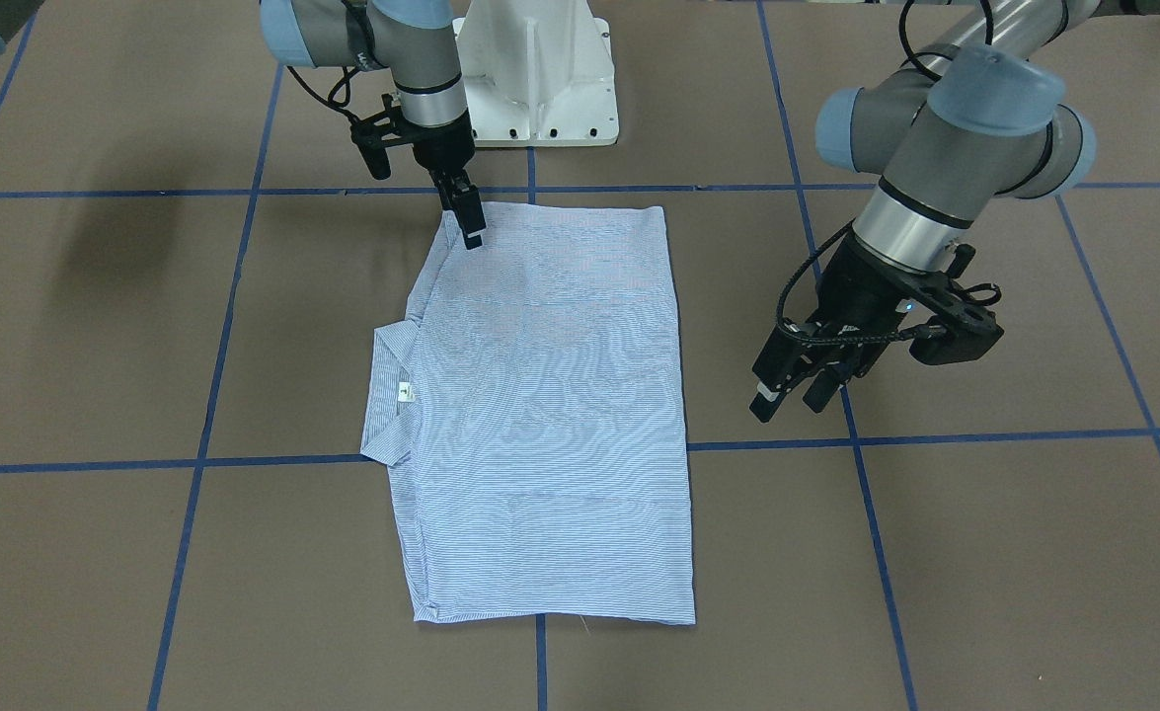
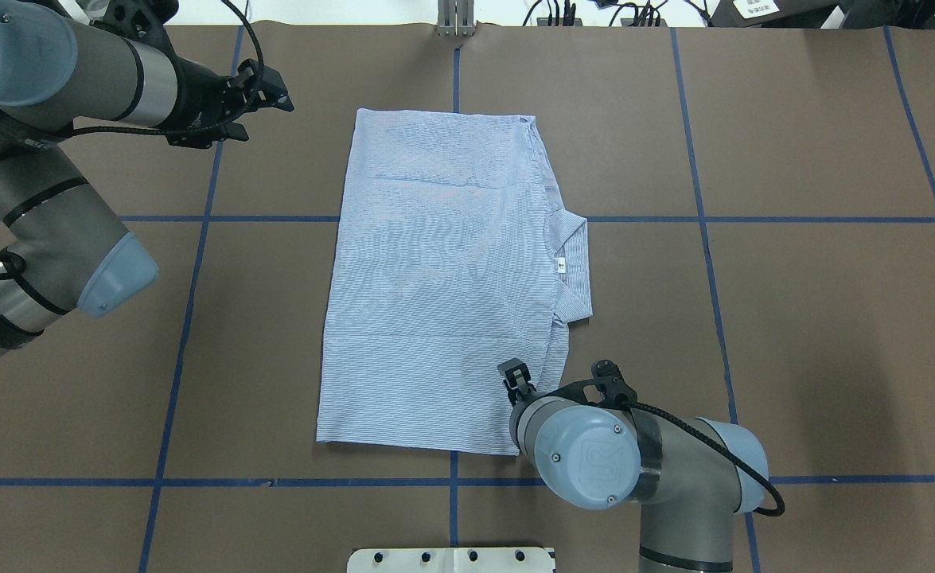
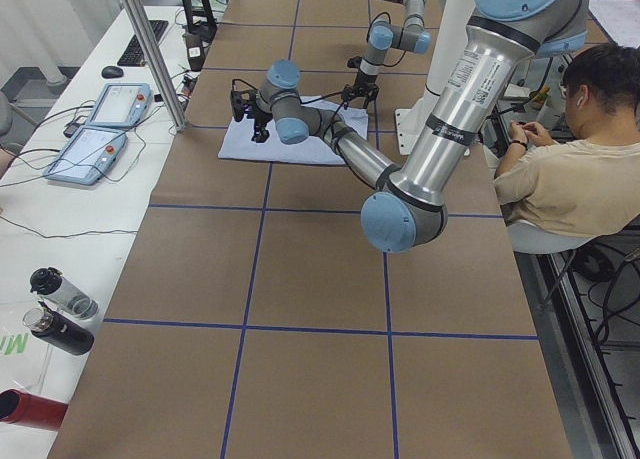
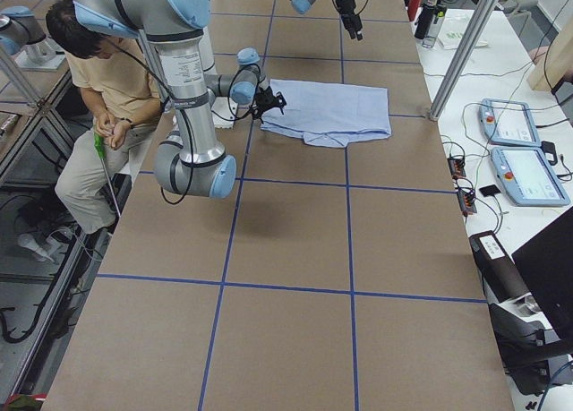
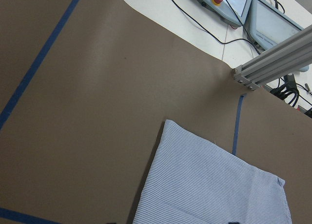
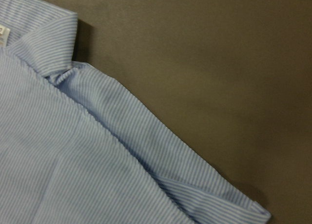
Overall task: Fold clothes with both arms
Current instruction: 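Move the left gripper to the shirt's near corner beside the right gripper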
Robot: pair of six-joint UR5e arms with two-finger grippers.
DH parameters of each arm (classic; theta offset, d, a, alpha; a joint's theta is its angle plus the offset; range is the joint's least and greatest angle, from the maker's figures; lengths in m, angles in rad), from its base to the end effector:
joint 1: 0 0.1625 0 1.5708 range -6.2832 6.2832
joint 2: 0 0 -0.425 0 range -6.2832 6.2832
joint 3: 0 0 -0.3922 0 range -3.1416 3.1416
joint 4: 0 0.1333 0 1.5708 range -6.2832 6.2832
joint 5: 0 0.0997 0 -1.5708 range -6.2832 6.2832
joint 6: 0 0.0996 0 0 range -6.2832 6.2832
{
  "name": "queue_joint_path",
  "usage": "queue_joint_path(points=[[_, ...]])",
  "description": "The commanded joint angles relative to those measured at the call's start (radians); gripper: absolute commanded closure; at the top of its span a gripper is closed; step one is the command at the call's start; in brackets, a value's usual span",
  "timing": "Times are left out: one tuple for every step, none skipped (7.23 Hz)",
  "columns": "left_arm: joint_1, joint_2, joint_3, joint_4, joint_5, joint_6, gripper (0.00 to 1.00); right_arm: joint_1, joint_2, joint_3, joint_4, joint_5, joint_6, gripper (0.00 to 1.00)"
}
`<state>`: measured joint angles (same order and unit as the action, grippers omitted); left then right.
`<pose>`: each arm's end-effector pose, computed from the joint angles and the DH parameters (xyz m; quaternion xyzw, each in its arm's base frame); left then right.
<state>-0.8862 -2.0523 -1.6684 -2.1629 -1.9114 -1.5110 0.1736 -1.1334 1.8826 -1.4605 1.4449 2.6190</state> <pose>0.3338 -0.5671 0.2692 0.1224 0.5492 -0.2440 0.7898 -0.5728 -0.2485 0.2694 -0.1243 -0.4009 0.5419 0.7281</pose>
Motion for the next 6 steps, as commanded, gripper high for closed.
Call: queue_joint_path(points=[[0.0,0.003,-0.001,0.0,0.002,0.0,0.19,-0.029,-0.003,-0.003,-0.008,-0.014,0.013,0.02],[0.001,0.003,-0.004,0.0,0.002,0.0,0.19,-0.031,-0.002,-0.003,-0.008,-0.014,0.013,0.02],[0.0,0.003,-0.008,0.001,0.002,-0.002,0.19,-0.034,-0.006,-0.006,-0.009,-0.012,0.013,0.02],[0.0,0.003,-0.008,0.002,0.002,-0.002,0.19,-0.036,-0.003,-0.008,-0.009,-0.012,0.013,0.05],[0.0,0.003,-0.008,0.002,0.002,-0.002,0.19,-0.036,-0.003,-0.008,-0.009,-0.012,0.013,0.15],[0.0,0.003,-0.008,0.002,0.002,-0.002,0.19,-0.036,-0.002,-0.008,-0.009,-0.012,0.013,0.25]])
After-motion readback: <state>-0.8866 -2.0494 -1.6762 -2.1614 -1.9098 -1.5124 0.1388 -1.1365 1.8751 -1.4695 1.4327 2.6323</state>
